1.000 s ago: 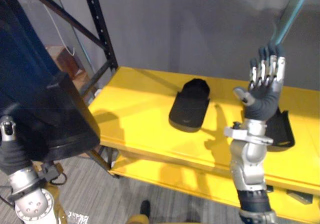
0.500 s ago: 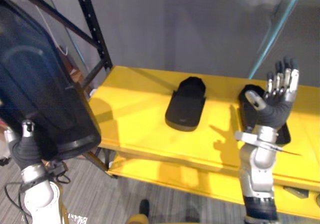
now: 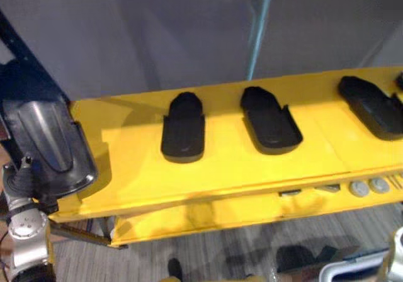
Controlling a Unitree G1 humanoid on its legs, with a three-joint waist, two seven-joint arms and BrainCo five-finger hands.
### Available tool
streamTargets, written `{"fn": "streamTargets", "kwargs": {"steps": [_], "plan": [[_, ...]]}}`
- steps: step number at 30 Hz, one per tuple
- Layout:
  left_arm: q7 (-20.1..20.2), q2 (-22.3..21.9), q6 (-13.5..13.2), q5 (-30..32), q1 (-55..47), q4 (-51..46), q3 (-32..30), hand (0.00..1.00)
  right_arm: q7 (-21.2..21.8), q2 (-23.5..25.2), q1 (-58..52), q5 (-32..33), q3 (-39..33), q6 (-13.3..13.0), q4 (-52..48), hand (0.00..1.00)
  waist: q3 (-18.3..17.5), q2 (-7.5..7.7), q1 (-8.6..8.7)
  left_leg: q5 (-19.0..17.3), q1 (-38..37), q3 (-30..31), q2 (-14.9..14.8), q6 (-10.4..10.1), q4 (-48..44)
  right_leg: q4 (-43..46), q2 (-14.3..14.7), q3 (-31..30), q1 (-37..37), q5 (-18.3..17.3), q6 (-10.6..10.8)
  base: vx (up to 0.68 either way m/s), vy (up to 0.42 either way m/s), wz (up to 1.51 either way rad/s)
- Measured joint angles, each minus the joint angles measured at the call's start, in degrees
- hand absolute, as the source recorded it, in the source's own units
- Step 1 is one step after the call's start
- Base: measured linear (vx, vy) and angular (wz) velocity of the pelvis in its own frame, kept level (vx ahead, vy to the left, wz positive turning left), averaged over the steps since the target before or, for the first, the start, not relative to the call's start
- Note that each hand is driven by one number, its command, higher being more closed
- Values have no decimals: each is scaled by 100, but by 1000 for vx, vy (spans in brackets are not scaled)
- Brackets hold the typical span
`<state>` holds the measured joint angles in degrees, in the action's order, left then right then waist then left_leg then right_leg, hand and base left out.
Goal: Walk over and take plastic housings, then place them on the shelf
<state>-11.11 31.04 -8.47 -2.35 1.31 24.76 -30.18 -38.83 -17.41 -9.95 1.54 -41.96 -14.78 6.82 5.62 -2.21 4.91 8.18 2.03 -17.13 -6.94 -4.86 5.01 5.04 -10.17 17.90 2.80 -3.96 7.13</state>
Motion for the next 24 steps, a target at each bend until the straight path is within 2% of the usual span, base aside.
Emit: {"fn": "streamTargets", "kwargs": {"steps": [2,3,5,6,10,13,17,20,24], "plan": [[121,9,173,-11,5,121,24,100,221,150,-203,156,-9,234,855,0,-38,-69,55,-7,-12,-91,-41,-10,0,3,37,-102,-57,20,-12,-8,-18,-21],[152,10,237,-22,16,122,68,100,362,217,-266,267,-16,239,1098,0,-40,-86,64,-6,-15,-91,-47,-11,0,11,42,-102,-58,20,-12,-6,-16,-6],[371,35,482,-170,40,147,288,100,1012,507,-465,625,12,270,1970,0,-53,-164,52,-5,-38,-92,-49,-12,0,45,38,-100,-49,17,-18,0,0,0],[428,60,542,-180,60,188,335,100,1180,573,-496,725,54,279,2137,0,-39,-188,49,-6,-61,-94,-47,-12,0,46,36,-101,-28,16,-18,0,0,0],[920,637,831,-171,340,695,679,100,2144,809,-675,904,750,277,2839,0,5,-303,7,-30,-106,-90,-46,4,2,40,33,-74,28,-16,-56,-29,7,2],[1189,1141,973,-157,894,1236,903,100,2717,807,-673,1012,1044,277,2998,0,98,-287,-93,-69,-97,-88,-41,8,3,9,26,-67,3,-41,-19,-49,19,2],[1474,1670,1045,32,1327,1683,1110,100,3147,763,-634,1015,1337,277,3055,0,199,-214,-118,-74,22,-79,-18,11,3,-31,21,-75,-86,-42,-18,13,9,4],[1578,1917,1230,132,1581,2115,1251,100,3268,706,-551,1025,1514,277,3296,0,294,-137,-110,-99,26,-85,37,10,1,-57,-30,-78,-77,-33,-27,89,8,2],[1700,2184,1326,343,1760,2429,1531,100,3357,636,-499,1112,1519,278,3552,0,331,-86,-105,-90,42,-96,119,13,-31,-80,-87,-88,-59,20,51,135,-9,0]]}}
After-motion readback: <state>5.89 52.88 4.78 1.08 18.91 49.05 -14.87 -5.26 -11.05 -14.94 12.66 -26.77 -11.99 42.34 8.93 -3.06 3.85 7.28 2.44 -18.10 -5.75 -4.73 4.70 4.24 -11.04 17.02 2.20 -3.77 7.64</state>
